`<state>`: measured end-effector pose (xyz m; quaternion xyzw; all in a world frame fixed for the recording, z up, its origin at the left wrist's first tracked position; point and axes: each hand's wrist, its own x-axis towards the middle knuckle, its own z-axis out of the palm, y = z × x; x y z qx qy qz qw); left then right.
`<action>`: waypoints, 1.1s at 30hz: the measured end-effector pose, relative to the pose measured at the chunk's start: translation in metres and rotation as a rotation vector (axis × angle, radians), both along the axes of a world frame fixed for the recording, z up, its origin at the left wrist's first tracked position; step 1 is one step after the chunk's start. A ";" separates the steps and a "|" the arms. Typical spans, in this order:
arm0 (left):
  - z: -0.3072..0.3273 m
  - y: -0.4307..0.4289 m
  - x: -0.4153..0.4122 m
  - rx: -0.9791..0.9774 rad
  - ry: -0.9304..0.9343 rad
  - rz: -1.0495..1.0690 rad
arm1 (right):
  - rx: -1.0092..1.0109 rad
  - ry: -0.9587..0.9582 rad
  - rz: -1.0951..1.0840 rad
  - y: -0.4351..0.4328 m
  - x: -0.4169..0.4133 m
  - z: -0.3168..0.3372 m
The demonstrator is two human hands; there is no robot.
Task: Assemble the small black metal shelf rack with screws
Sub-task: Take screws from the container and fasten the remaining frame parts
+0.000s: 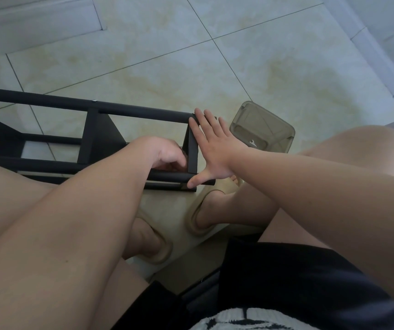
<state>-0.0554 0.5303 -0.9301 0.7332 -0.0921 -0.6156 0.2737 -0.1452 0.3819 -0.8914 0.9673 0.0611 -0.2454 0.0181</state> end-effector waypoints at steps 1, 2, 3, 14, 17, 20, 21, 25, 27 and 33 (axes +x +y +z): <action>0.000 0.000 0.000 -0.007 0.001 0.005 | 0.000 0.000 -0.001 0.000 0.000 0.000; -0.001 0.001 -0.001 -0.016 0.002 0.008 | 0.000 0.001 -0.002 0.000 0.000 0.000; -0.001 0.001 -0.001 -0.025 0.004 0.011 | 0.002 0.001 -0.002 0.000 0.000 0.000; -0.002 0.004 -0.005 -0.096 0.069 0.073 | 0.008 0.000 -0.005 0.001 -0.001 0.000; 0.000 0.005 -0.006 -0.077 0.125 0.079 | 0.009 -0.001 -0.006 0.000 0.000 0.000; 0.001 0.005 -0.006 -0.029 0.164 0.072 | 0.011 -0.002 -0.008 0.000 0.000 -0.001; 0.001 0.005 -0.005 -0.022 0.147 0.071 | 0.011 -0.004 -0.006 0.000 0.000 -0.001; 0.001 0.002 -0.003 -0.029 0.064 0.054 | 0.013 -0.007 -0.005 -0.001 0.000 -0.002; 0.001 0.000 -0.002 -0.030 0.045 0.036 | 0.014 -0.004 -0.005 -0.001 0.000 -0.002; -0.002 -0.001 -0.001 -0.040 0.002 0.010 | 0.018 -0.002 -0.007 -0.001 0.000 -0.003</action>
